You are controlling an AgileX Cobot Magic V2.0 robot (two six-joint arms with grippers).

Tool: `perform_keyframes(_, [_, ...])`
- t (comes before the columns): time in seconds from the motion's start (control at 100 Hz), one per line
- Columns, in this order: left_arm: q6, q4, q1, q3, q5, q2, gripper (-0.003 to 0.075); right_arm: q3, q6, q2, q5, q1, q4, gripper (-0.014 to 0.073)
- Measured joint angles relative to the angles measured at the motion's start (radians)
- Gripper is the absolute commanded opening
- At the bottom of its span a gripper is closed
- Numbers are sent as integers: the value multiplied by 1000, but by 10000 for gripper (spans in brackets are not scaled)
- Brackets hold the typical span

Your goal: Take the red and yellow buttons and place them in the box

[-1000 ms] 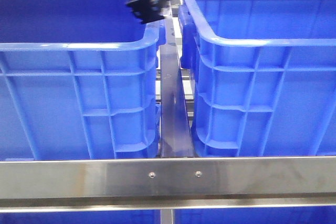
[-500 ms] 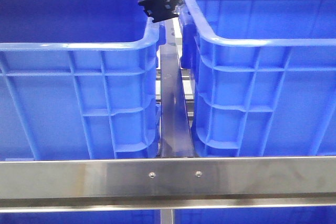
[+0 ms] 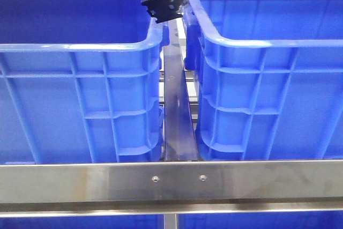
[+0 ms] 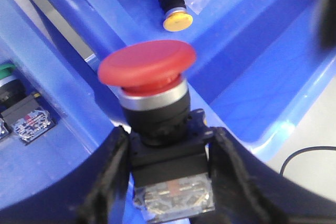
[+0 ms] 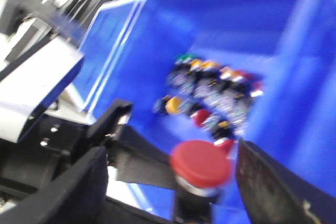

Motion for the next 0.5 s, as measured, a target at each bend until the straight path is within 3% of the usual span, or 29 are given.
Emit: perform_keyframes(0.5, [0,0,0,0,0,0,21,-34,29,109,-26,44,-4,535])
